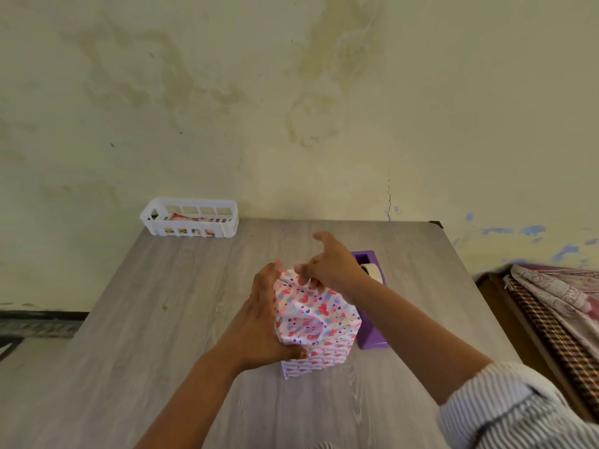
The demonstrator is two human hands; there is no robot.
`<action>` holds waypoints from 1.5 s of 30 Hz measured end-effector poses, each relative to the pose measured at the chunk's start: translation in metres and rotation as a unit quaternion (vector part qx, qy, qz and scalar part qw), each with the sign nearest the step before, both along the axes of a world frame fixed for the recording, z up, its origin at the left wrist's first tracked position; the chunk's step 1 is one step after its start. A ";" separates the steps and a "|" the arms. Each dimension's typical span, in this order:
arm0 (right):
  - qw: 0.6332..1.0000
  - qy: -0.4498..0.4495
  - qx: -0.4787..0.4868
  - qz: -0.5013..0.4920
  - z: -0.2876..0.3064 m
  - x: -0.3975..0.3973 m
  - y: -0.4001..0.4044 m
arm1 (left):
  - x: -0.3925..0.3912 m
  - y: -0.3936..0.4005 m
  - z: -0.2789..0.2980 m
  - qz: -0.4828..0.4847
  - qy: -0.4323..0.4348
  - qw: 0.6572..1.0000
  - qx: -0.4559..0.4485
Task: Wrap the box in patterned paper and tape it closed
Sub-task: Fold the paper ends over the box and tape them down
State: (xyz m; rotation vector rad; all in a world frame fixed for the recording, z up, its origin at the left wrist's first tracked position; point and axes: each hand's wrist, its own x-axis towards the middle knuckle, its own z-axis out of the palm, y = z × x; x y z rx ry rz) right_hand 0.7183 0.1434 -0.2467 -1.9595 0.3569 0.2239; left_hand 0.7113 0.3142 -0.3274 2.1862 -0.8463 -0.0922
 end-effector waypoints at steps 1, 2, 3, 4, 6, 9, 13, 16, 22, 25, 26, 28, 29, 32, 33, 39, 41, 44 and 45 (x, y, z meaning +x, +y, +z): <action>0.999 0.022 -0.022 0.007 0.000 0.005 0.005 | 0.000 0.000 0.001 -0.001 0.003 1.000 -0.001; 0.998 0.039 -0.049 0.013 -0.002 0.008 0.008 | -0.001 0.000 0.002 -0.003 0.005 1.000 -0.003; 0.996 0.049 -0.077 0.019 -0.003 0.012 0.011 | -0.001 0.000 0.002 -0.004 0.005 1.000 -0.002; 0.993 0.052 -0.100 0.022 -0.004 0.013 0.012 | -0.002 0.000 0.002 -0.003 0.004 1.000 0.004; 0.990 0.063 -0.124 0.034 -0.003 0.016 0.014 | -0.002 0.001 0.000 0.000 -0.003 1.000 0.016; 0.978 0.094 -0.171 0.076 0.002 0.018 0.015 | -0.003 0.003 -0.004 -0.003 -0.021 0.999 0.045; 0.953 0.110 -0.258 0.115 0.004 0.027 0.015 | 0.000 0.004 -0.004 -0.003 -0.040 0.995 0.086; 0.927 0.096 -0.334 0.140 0.002 0.030 0.016 | 0.002 0.005 -0.004 0.003 -0.053 0.990 0.130; 0.913 0.107 -0.359 0.162 0.003 0.017 -0.001 | 0.004 0.006 -0.005 0.008 -0.066 0.978 0.195; 0.917 0.136 -0.342 0.154 0.006 0.007 -0.011 | 0.004 0.005 -0.003 0.010 -0.069 0.976 0.207; 0.917 0.135 -0.344 0.149 0.005 0.003 -0.013 | 0.004 0.004 -0.002 0.010 -0.067 0.976 0.208; 0.913 0.111 -0.367 0.136 0.001 -0.001 -0.015 | 0.005 0.002 -0.001 0.007 -0.056 0.976 0.209; 0.909 0.092 -0.385 0.131 -0.001 -0.002 -0.014 | 0.006 0.001 -0.001 0.003 -0.049 0.977 0.209; 0.929 0.029 -0.356 0.095 -0.004 -0.007 -0.018 | 0.006 0.000 -0.003 -0.012 -0.038 0.980 0.196; 0.950 0.008 -0.305 0.062 -0.004 -0.011 -0.023 | 0.005 0.002 -0.004 -0.011 -0.033 0.982 0.184; 0.972 0.021 -0.213 -0.099 -0.037 -0.075 -0.077 | -0.009 0.019 -0.003 0.022 0.189 0.977 -0.092; 0.978 0.108 -0.173 -0.029 -0.054 -0.100 -0.072 | -0.010 0.016 -0.009 0.039 0.258 0.947 -0.188; 0.982 0.171 -0.029 0.069 -0.071 -0.116 -0.048 | -0.009 0.004 -0.011 0.079 0.302 0.920 -0.238; 0.984 0.155 -0.009 0.082 -0.076 -0.117 -0.041 | -0.008 0.001 -0.012 0.089 0.313 0.914 -0.243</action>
